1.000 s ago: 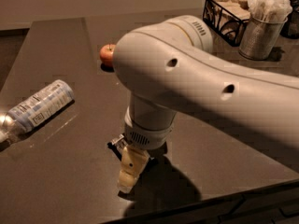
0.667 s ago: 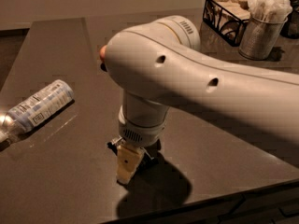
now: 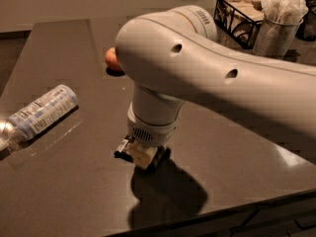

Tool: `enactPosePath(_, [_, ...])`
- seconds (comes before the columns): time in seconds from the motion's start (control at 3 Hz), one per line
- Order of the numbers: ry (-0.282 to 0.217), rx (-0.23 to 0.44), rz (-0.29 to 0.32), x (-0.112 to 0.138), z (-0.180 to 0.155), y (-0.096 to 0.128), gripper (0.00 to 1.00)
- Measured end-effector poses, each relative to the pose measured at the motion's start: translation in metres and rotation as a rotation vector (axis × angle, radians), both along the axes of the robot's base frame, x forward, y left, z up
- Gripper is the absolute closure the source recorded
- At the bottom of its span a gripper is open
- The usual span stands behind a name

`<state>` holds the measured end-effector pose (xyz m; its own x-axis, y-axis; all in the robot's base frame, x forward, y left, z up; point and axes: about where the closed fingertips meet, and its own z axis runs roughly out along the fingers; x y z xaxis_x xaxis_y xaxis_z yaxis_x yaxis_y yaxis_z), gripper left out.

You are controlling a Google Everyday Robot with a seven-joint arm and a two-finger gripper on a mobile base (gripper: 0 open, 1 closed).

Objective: Pick rxbar chocolate

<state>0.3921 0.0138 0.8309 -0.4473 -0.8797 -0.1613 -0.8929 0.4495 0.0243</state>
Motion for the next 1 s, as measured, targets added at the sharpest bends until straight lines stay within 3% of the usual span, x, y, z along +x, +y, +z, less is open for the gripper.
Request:
enactPosePath(0.33, [0.000, 0.000, 0.000, 0.000, 0.004, 0.000, 0.89])
enactPosePath(0.67, [-0.008, 0.036, 0.030, 0.013, 0.024, -0.014, 1.00])
enactPosePath(1.0, [-0.026, 0.118, 0.097, 0.043, 0.071, -0.044, 1.00])
